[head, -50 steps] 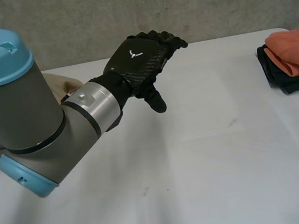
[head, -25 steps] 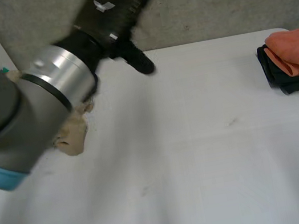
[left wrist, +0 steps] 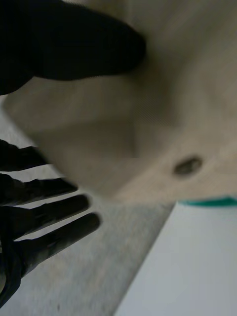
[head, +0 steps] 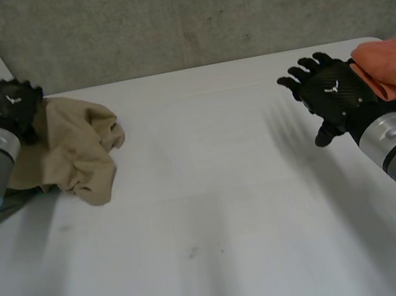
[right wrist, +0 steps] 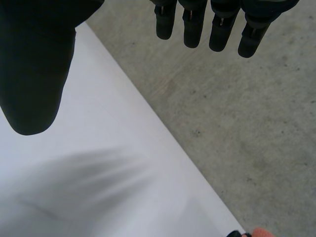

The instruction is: Fold the laundry.

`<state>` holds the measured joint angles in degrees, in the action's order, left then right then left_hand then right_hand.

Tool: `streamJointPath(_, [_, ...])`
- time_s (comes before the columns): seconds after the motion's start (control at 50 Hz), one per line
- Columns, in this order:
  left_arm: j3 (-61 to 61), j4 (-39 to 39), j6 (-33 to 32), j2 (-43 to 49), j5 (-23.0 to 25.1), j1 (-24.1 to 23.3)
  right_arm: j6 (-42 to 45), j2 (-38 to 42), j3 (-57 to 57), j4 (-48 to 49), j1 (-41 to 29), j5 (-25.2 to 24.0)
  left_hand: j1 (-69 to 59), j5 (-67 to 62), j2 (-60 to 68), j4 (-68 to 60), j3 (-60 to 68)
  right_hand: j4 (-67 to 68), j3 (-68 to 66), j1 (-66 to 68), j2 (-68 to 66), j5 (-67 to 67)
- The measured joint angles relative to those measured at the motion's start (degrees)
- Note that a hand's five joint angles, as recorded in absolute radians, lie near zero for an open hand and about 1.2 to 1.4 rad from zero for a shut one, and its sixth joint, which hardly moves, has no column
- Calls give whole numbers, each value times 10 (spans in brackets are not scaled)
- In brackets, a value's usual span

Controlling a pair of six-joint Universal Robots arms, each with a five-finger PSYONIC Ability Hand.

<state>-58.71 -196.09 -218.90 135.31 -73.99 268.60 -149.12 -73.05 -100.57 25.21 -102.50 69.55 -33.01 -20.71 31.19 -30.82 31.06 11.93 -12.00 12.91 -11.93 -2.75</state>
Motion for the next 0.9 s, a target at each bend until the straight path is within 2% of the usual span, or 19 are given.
streamJointPath(0.06, [13, -11, 8, 21, 25, 3, 12, 1, -9, -1, 3, 1, -228, -203, 211, -215, 206, 0, 0, 0, 0, 0])
streamJointPath(0.08, [16, -13, 15, 22, 27, 2, 14, 1, -11, -1, 3, 1, -307, -305, 318, -321, 308, 0, 0, 0, 0, 0])
streamJointPath(0.12, [19, -16, 33, 16, 25, -2, 18, 1, -14, -1, 4, 1, -316, -337, 363, -366, 347, 0, 0, 0, 0, 0])
streamJointPath(0.22, [8, -18, 98, -40, -2, -26, 22, -3, -18, -1, 7, 2, -316, -338, 370, -376, 352, 0, 0, 0, 0, 0])
streamJointPath(0.3, [-24, -19, 165, -121, -24, -64, 21, -12, -18, -1, 14, 4, -316, -338, 372, -378, 361, 0, 0, 0, 0, 0])
streamJointPath(0.44, [-111, -16, 271, -239, -32, -171, 13, -43, -18, -17, 24, 7, -316, -338, 372, -382, 366, 0, 0, 0, 0, 0])
streamJointPath(0.48, [-117, -16, 276, -242, -32, -178, 13, -45, -18, -18, 24, 8, -316, -338, 372, -382, 366, 0, 0, 0, 0, 0])
streamJointPath(0.5, [-148, -16, 299, -255, -32, -219, 12, -53, -18, -27, 25, 8, -316, -338, 373, -382, 367, 0, 0, 0, 0, 0])
streamJointPath(0.54, [-170, -17, 312, -251, -32, -255, 11, -57, -18, -35, 25, 8, -316, -338, 373, -382, 367, 0, 0, 0, 0, 0])
streamJointPath(0.58, [-180, -17, 315, -231, -33, -283, 11, -59, -18, -40, 24, 8, -299, -326, 326, -337, 331, 0, 0, 0, 0, 0])
streamJointPath(0.62, [-182, -15, 315, -205, -34, -306, 11, -60, -18, -45, 24, 8, -228, -266, 260, -265, 261, 0, 0, 0, 0, 0])
streamJointPath(0.64, [-181, -13, 313, -188, -35, -316, 11, -59, -18, -47, 24, 8, -125, -177, 159, -173, 172, 0, 0, 0, 0, 0])
streamJointPath(0.66, [-178, -11, 310, -171, -37, -324, 11, -59, -19, -48, 24, 8, -125, -177, 159, -173, 172, 0, 0, 0, 0, 0])
streamJointPath(0.68, [-172, -4, 302, -146, -40, -335, 11, -59, -19, -51, 24, 8, 21, -34, 22, -32, 26, 0, 0, 0, 0, 0])
streamJointPath(0.7, [-171, -1, 300, -140, -41, -338, 11, -58, -19, -52, 24, 8, 21, -34, 22, -32, 26, 0, 0, 0, 0, 0])
streamJointPath(0.72, [-165, 8, 289, -122, -45, -344, 11, -58, -19, -54, 23, 8, 88, 51, -50, 50, -47, 0, 0, 0, 0, 0])
streamJointPath(0.8, [-155, 43, 254, -94, -63, -352, 11, -57, -18, -61, 23, 8, 111, 99, -96, 100, -96, 0, 0, 0, 0, 0])
streamJointPath(0.9, [-159, 82, 225, -131, -88, -352, 11, -59, -13, -75, 24, 8, 137, 134, -128, 128, -127, 0, 0, 0, 0, 0])
